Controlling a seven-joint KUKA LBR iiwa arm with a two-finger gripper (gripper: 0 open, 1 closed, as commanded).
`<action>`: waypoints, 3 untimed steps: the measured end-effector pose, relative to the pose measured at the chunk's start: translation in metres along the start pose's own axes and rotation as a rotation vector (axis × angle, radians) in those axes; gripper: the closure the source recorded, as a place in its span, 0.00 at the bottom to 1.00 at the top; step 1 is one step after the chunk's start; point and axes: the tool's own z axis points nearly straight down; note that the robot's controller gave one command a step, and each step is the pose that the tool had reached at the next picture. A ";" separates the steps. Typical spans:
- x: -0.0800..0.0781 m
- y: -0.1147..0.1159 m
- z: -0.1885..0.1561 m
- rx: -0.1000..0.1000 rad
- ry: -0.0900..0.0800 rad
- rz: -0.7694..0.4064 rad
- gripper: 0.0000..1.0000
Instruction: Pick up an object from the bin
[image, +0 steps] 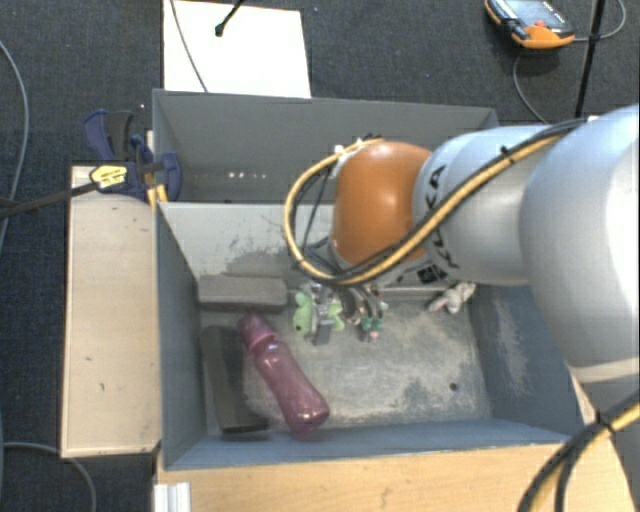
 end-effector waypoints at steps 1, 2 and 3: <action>0.005 -0.008 -0.091 -0.001 -0.003 0.053 1.00; 0.005 -0.008 -0.091 0.000 -0.003 0.052 1.00; 0.005 -0.008 -0.091 0.000 -0.003 0.050 1.00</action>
Offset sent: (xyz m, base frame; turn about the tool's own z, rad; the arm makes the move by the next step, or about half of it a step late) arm 0.0000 0.0000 0.0000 0.0000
